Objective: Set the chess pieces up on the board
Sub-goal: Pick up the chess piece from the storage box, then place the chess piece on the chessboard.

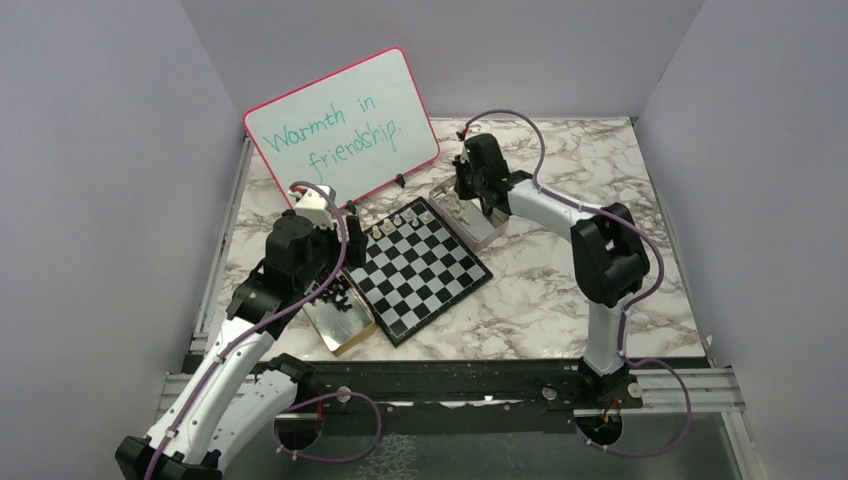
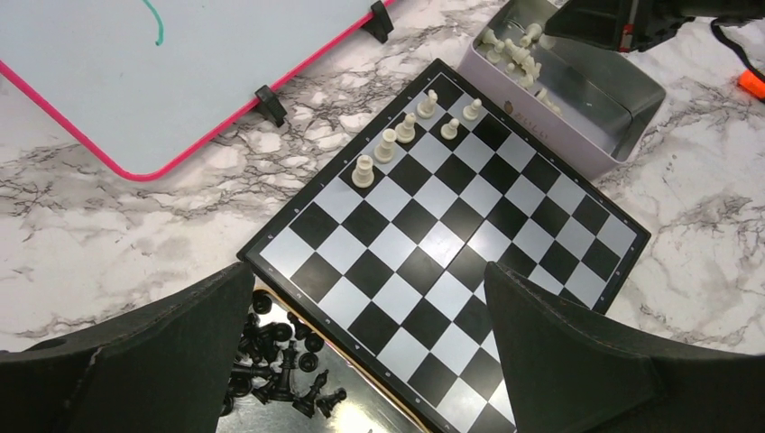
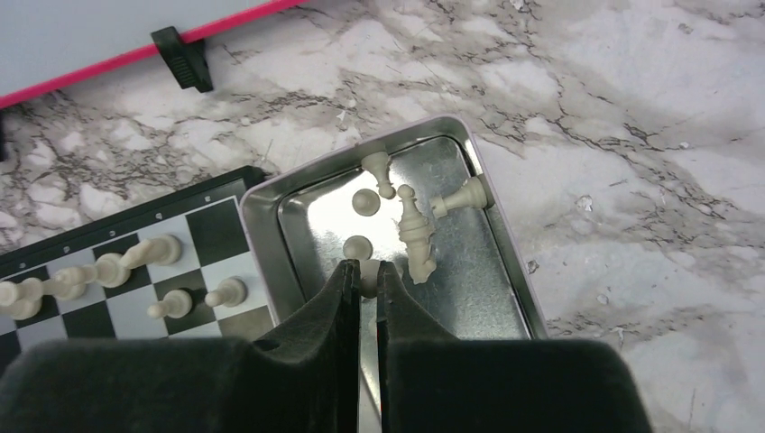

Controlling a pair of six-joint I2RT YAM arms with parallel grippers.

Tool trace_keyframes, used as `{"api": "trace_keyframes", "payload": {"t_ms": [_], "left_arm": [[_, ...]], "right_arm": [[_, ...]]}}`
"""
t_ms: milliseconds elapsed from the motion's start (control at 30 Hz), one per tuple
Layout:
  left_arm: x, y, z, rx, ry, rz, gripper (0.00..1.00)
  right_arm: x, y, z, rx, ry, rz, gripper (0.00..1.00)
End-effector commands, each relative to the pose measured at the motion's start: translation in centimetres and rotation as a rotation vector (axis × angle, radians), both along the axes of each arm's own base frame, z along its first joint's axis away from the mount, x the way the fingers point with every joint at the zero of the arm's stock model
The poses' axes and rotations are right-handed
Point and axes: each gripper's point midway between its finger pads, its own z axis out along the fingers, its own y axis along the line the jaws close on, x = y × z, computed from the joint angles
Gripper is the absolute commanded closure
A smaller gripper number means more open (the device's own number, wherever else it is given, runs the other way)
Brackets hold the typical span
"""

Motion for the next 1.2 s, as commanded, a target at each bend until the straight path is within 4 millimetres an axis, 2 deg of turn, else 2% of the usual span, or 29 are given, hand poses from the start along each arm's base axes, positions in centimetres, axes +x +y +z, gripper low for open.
{"api": "trace_keyframes", "payload": {"t_ms": [0,133,333,433,700,933,1033,1167], "left_arm": [[0.3,1.0,0.8,0.009,-0.048,0.047,0.01],[0.3,1.0,1.0,0.007,-0.054,0.052,0.01],[0.2,1.5,1.4,0.005,-0.071,0.074,0.01],[0.0,1.6,2.0,-0.002,-0.091,0.075,0.01],[-0.3,3.8,3.3,0.009,-0.147,0.177,0.01],[-0.7,4.6,4.2,-0.003,-0.18,0.213,0.01],[-0.7,4.6,4.2,-0.002,-0.181,0.214,0.01],[-0.7,4.5,4.2,-0.004,-0.18,0.21,0.01]], "right_arm": [[-1.5,0.5,3.8,0.027,-0.029,0.007,0.92],[-2.9,1.7,5.1,0.057,-0.038,0.03,0.92],[-5.6,4.6,6.3,0.089,-0.042,0.093,0.92],[-7.3,6.6,6.1,0.11,-0.038,0.134,0.92],[-11.1,12.2,4.2,0.102,-0.014,0.237,0.92],[-11.3,15.0,1.3,0.037,-0.018,0.257,0.92],[-10.8,15.4,0.0,0.012,-0.013,0.248,0.92],[-9.8,15.0,-1.1,-0.023,-0.031,0.2,0.91]]}}
